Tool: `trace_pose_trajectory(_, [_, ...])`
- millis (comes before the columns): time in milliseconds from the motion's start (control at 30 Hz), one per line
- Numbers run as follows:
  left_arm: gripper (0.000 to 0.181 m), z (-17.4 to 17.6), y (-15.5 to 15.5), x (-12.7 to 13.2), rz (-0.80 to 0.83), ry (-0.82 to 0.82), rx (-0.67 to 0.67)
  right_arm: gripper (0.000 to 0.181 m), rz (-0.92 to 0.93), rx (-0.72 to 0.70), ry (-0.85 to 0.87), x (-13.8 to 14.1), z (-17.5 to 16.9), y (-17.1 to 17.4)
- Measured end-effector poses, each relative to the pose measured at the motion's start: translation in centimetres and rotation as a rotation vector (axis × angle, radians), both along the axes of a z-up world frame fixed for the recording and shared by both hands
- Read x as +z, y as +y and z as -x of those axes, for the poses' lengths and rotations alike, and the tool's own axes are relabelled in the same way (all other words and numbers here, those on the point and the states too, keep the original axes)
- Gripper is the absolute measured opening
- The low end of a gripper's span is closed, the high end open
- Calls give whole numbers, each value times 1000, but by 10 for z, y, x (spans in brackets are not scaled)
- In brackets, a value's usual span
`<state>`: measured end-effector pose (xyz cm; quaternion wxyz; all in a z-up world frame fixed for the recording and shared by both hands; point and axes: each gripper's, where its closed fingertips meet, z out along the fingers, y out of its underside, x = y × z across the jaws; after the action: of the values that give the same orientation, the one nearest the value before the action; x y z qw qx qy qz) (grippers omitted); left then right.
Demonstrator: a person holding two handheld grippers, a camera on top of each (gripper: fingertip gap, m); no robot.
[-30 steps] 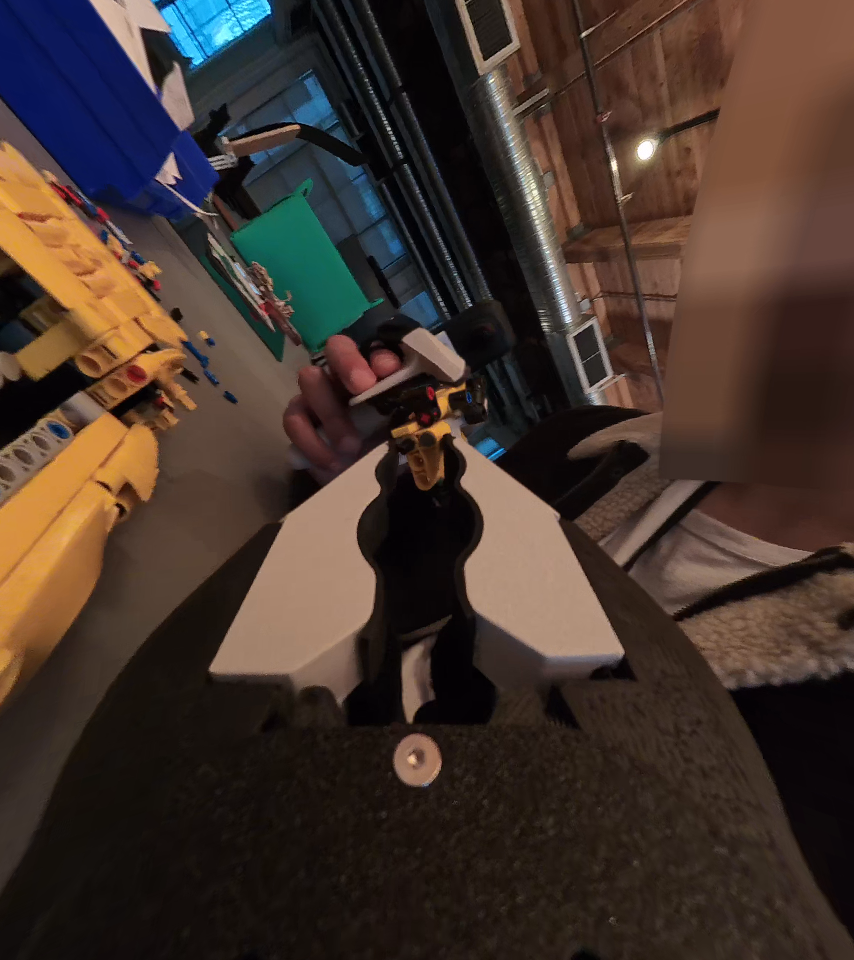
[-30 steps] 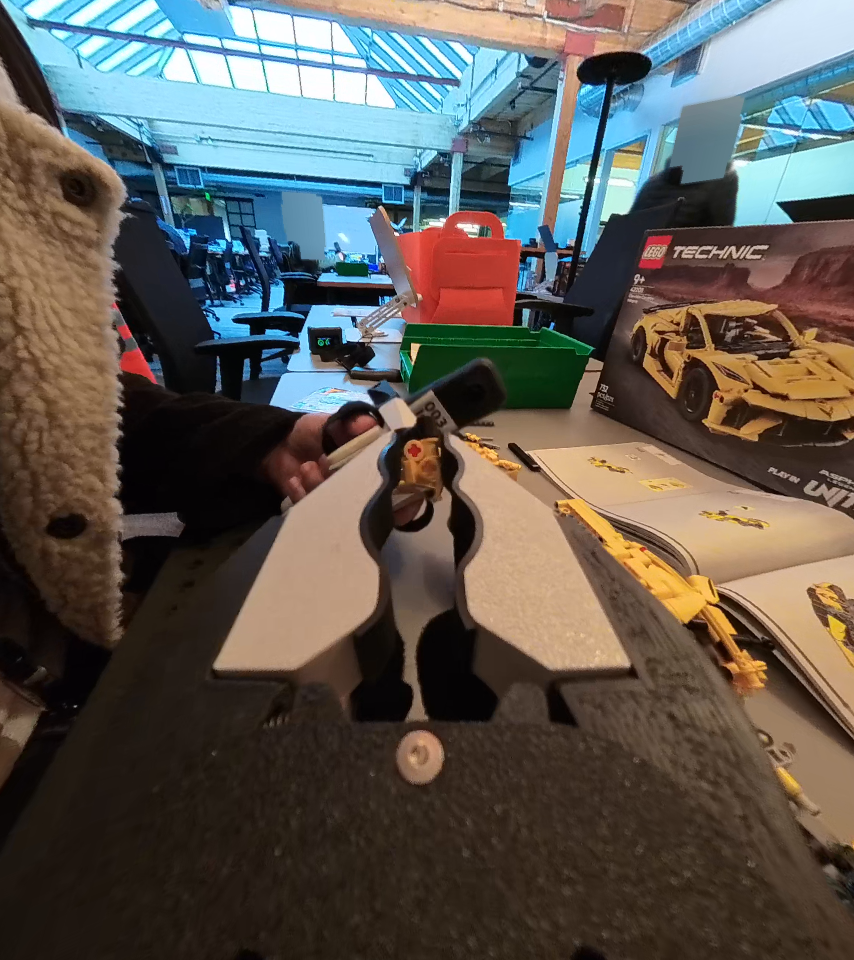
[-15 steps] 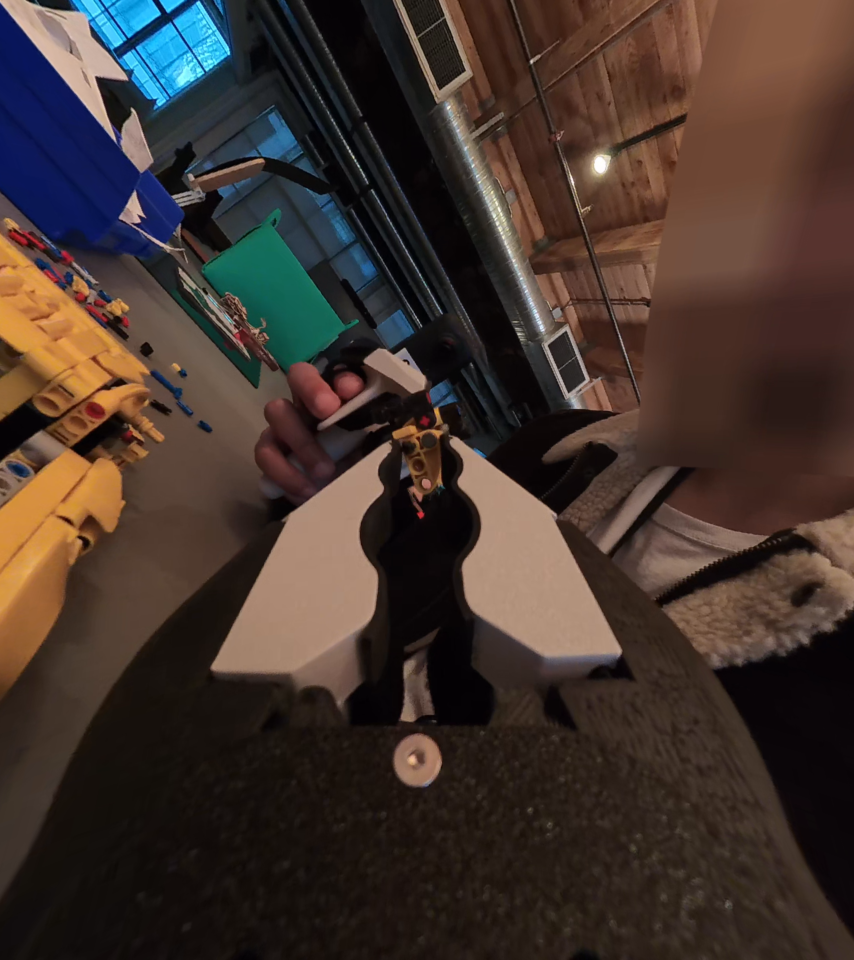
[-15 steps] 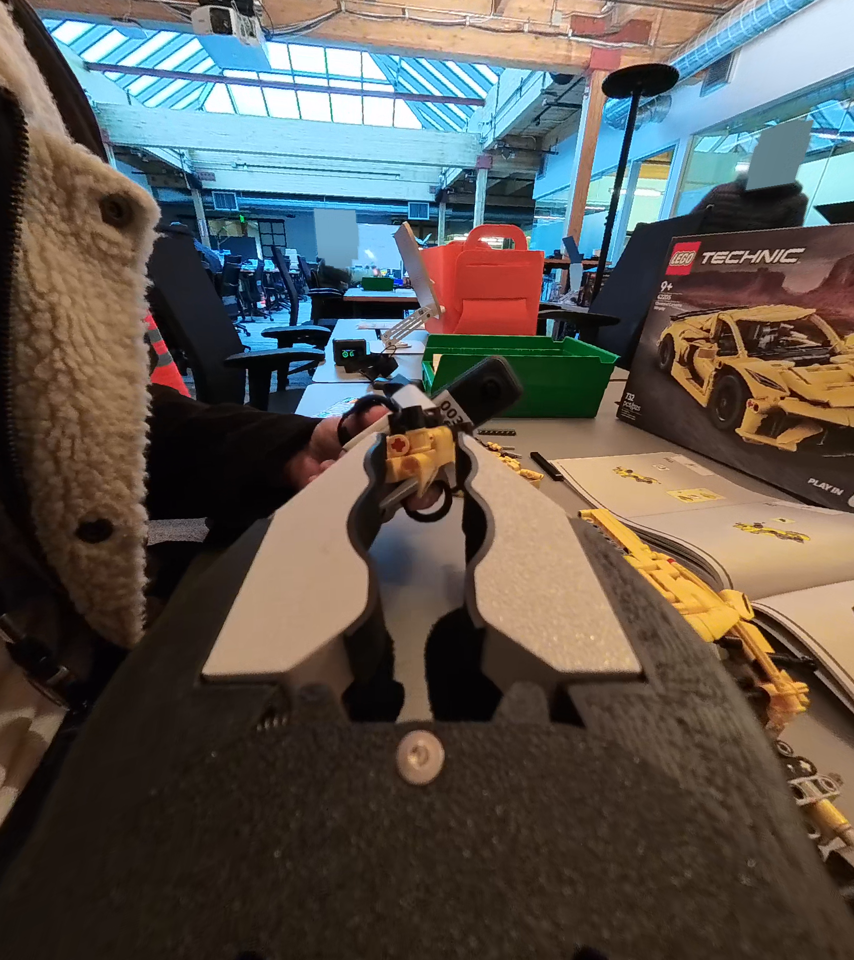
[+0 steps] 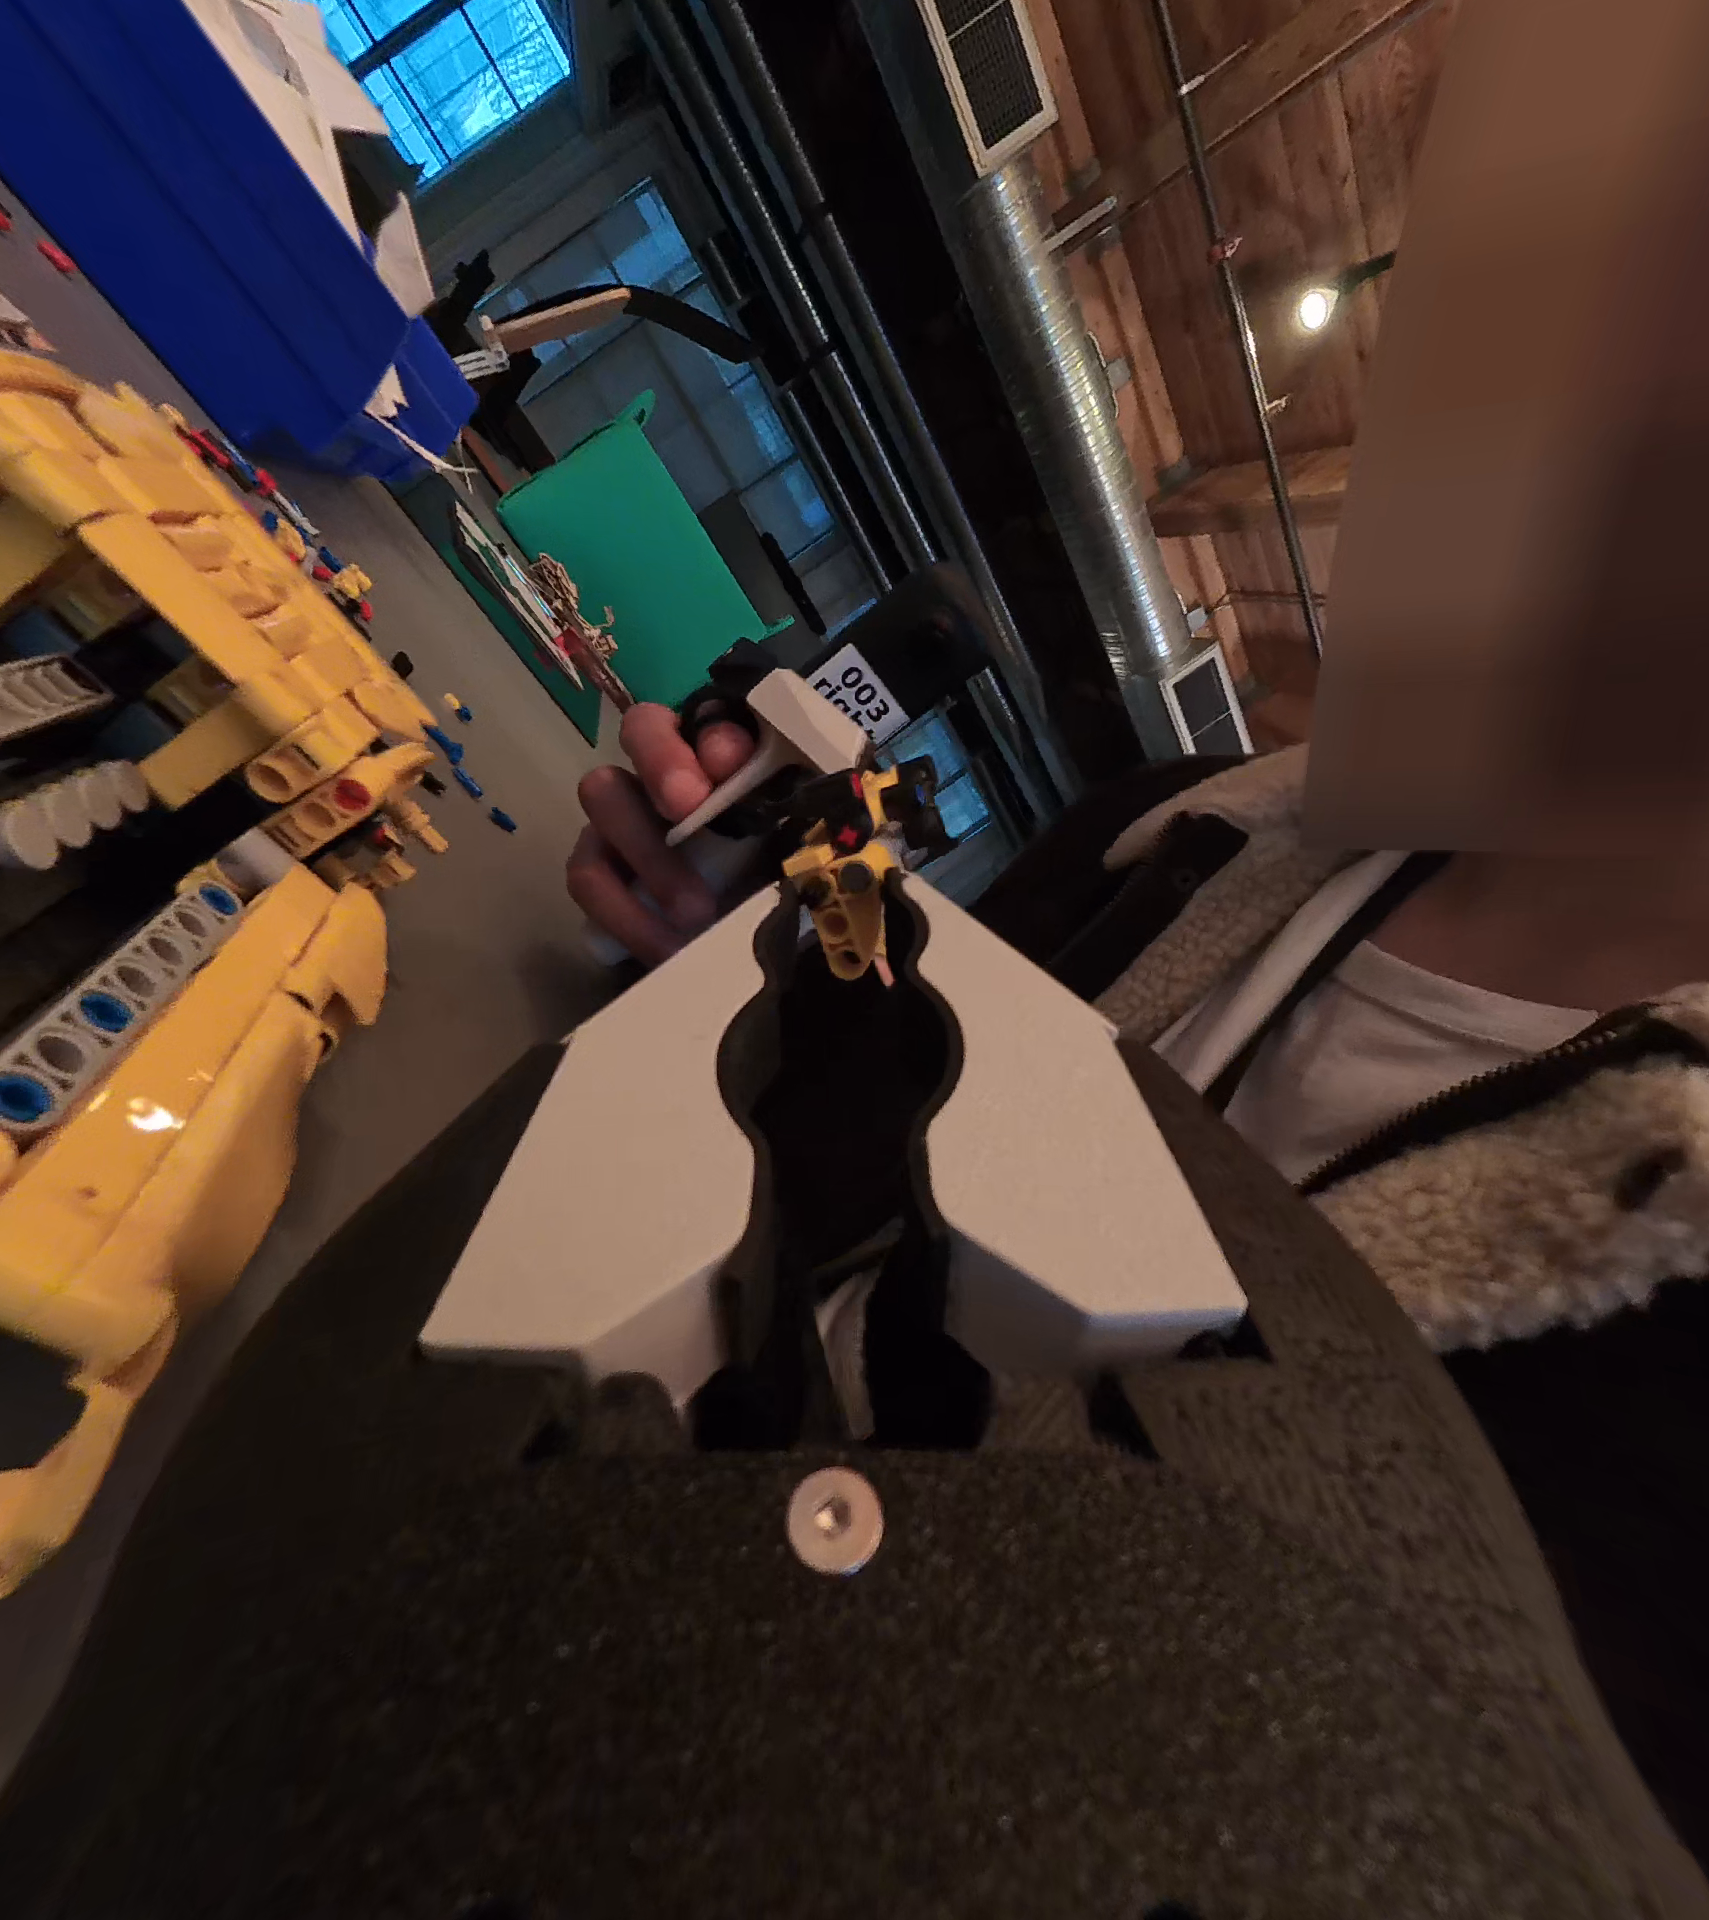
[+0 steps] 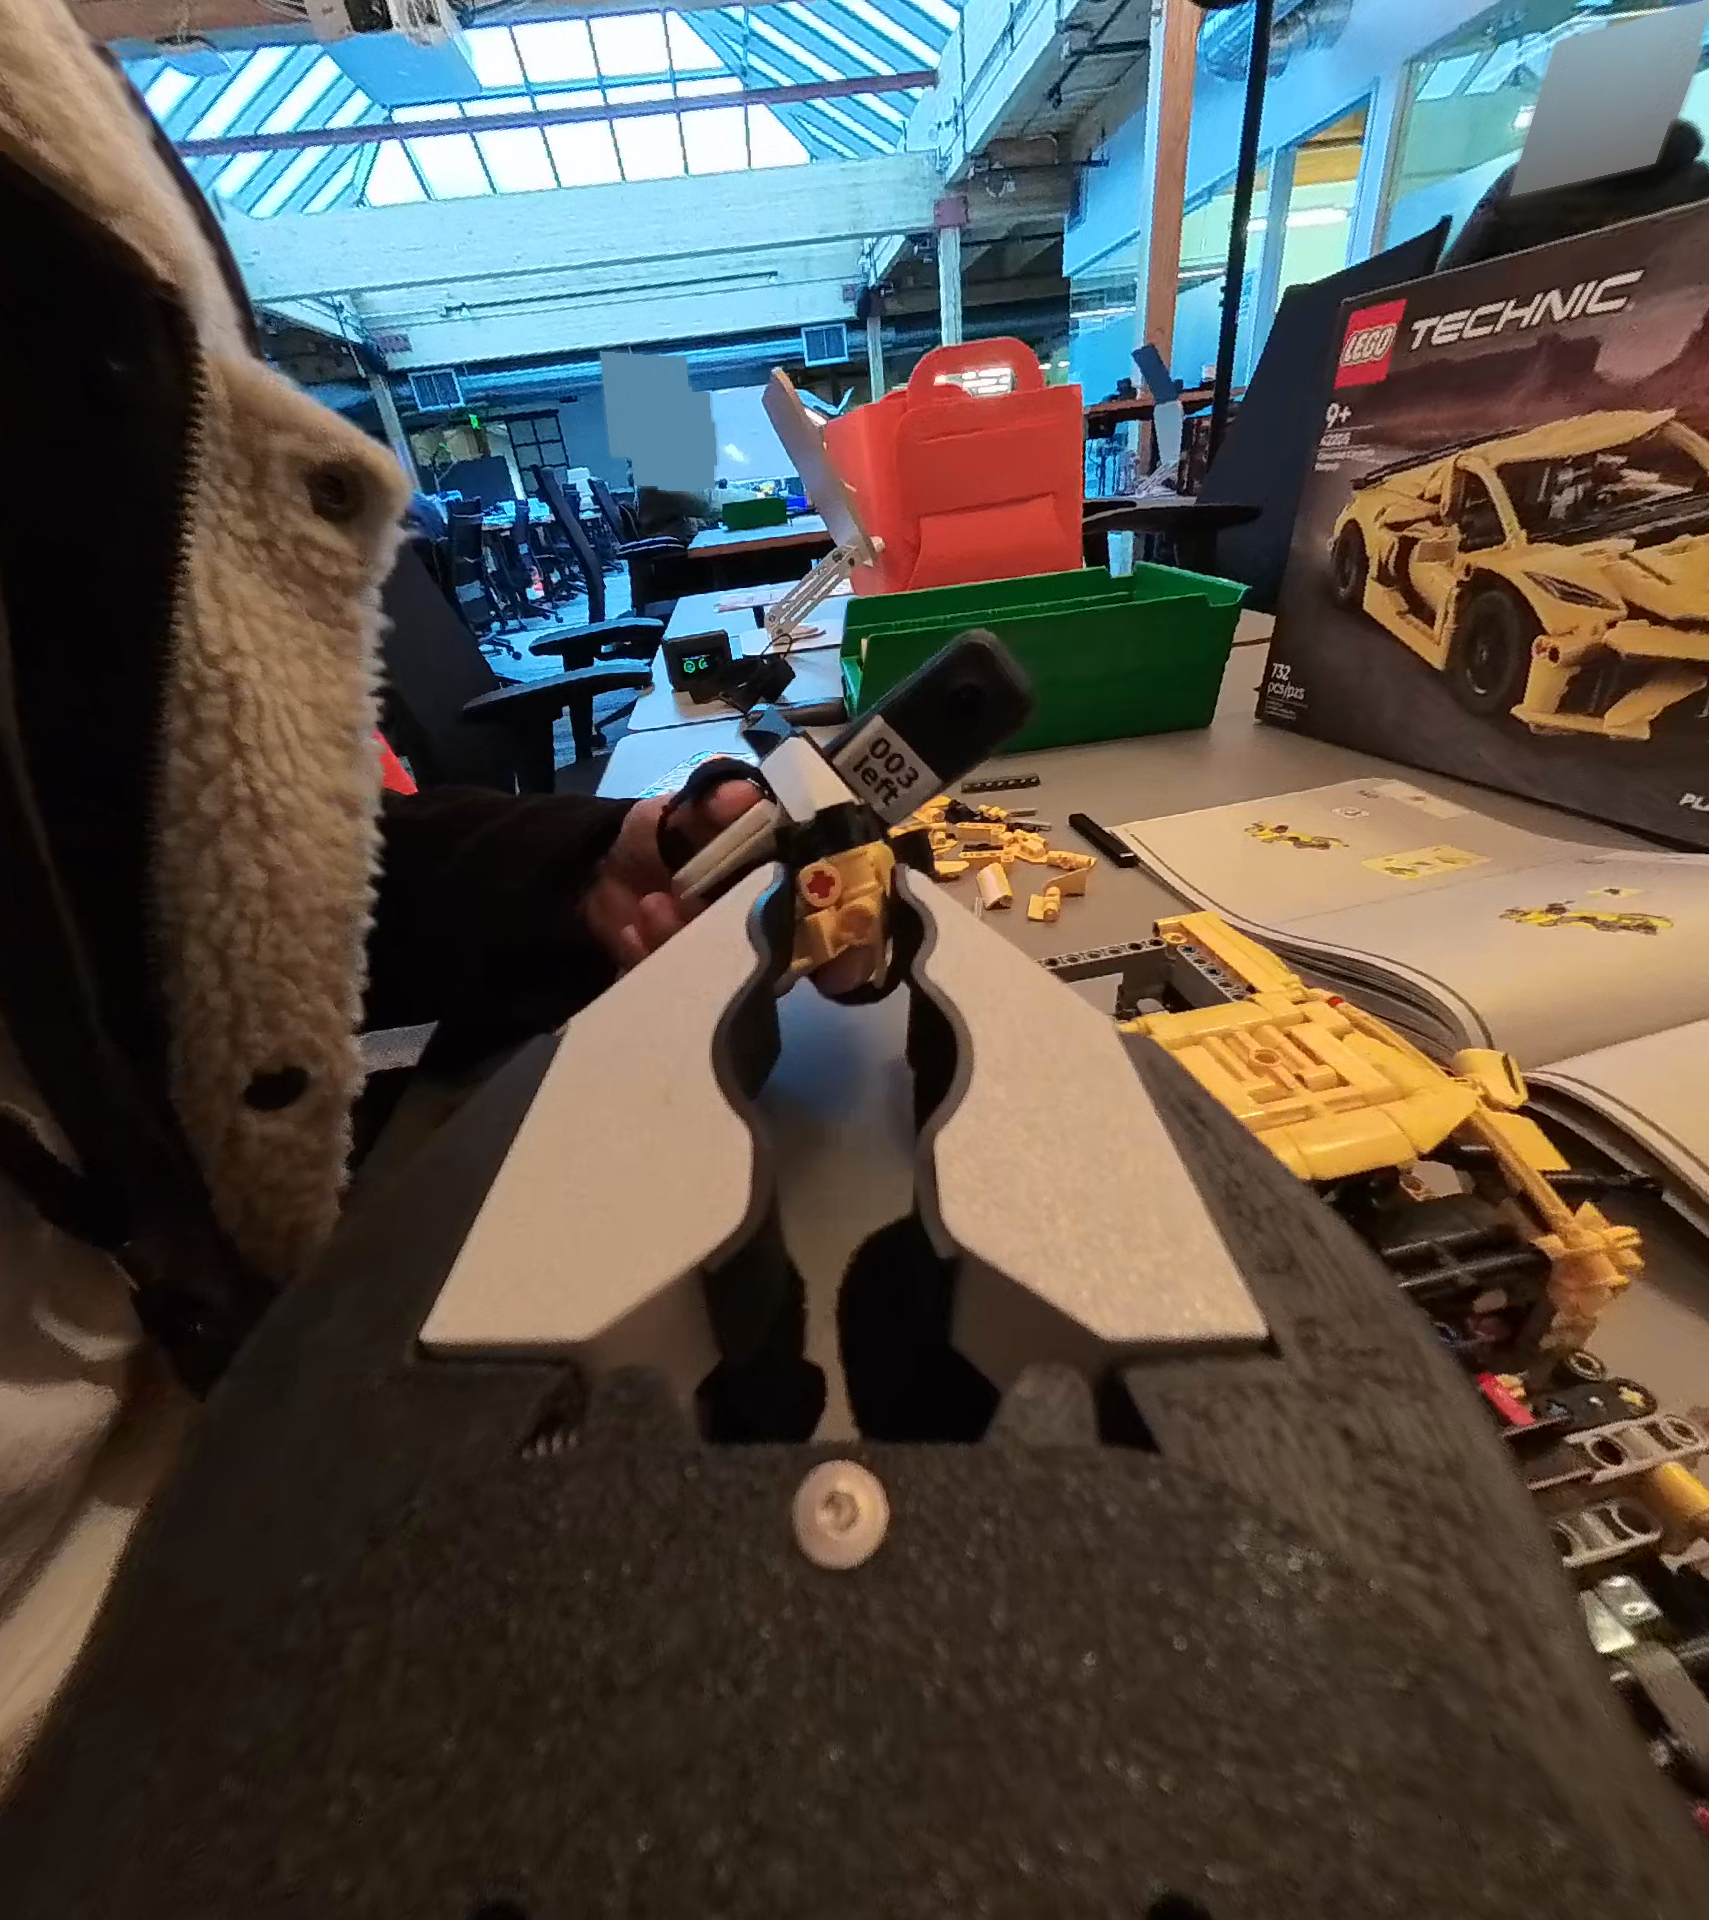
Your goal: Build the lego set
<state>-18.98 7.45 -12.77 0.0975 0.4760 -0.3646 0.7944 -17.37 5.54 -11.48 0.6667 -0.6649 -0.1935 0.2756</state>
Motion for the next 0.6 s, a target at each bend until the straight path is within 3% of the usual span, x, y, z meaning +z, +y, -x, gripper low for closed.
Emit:
trace_pose_trajectory(100, [23,-2,-5,-5,24,33,-49,17,26,9,-14,-8,0,5])
trace_pose_trajectory(300, [17,-4,-3,-9,69,62,-92,17,81,56,56,-13,-2,10])
trace_pose_trajectory(600, [16,-10,13,-19,-47,92,8,26,212,55,192,-29,-17,24])
